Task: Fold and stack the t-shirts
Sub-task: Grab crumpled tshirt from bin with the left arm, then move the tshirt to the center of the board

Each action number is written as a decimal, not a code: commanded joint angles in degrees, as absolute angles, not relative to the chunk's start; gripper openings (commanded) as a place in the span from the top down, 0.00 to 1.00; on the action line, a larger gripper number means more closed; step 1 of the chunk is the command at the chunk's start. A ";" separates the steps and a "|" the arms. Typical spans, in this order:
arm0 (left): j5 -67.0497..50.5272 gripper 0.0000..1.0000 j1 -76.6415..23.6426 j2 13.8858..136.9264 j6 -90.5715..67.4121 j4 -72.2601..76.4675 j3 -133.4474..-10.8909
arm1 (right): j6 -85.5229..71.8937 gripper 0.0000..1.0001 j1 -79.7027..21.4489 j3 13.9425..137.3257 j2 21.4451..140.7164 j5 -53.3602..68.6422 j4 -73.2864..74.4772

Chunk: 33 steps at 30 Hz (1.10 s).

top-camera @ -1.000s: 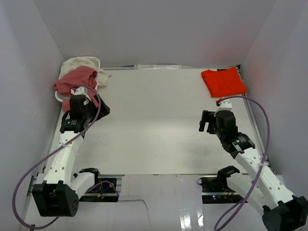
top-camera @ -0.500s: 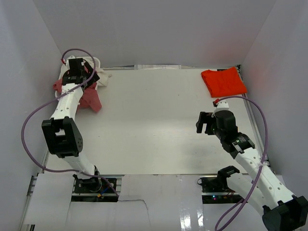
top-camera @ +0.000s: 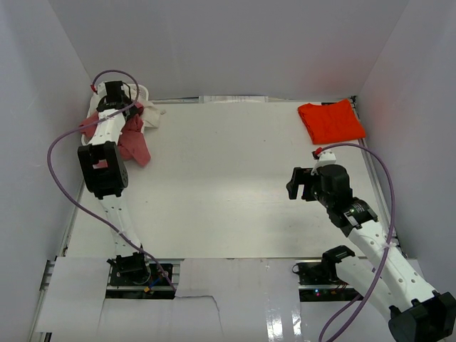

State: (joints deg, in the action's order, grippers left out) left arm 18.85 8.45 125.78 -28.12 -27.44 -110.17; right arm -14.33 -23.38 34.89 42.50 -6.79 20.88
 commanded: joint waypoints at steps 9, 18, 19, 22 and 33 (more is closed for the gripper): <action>3.43 1.00 12.57 125.45 -30.24 -23.29 -117.95 | -13.27 0.10 -23.64 34.63 43.59 -6.77 18.28; 4.76 1.00 10.28 107.42 -32.07 -25.31 -114.70 | -13.10 0.10 -23.64 34.72 47.99 -5.98 17.75; 3.35 1.00 10.20 105.23 -32.69 -25.23 -112.78 | -13.10 0.10 -23.64 34.72 48.25 -5.89 17.75; -6.39 1.00 10.20 95.47 -35.32 -24.96 -105.51 | -13.09 0.10 -23.64 34.72 48.25 -5.98 17.75; -64.05 1.00 9.23 74.88 -60.90 0.16 -76.11 | -13.80 0.10 -23.64 36.47 48.16 -4.31 18.72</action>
State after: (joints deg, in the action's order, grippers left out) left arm -44.60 9.65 71.42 -50.48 -10.26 -78.11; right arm -13.78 -23.38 34.72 48.47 -5.39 19.90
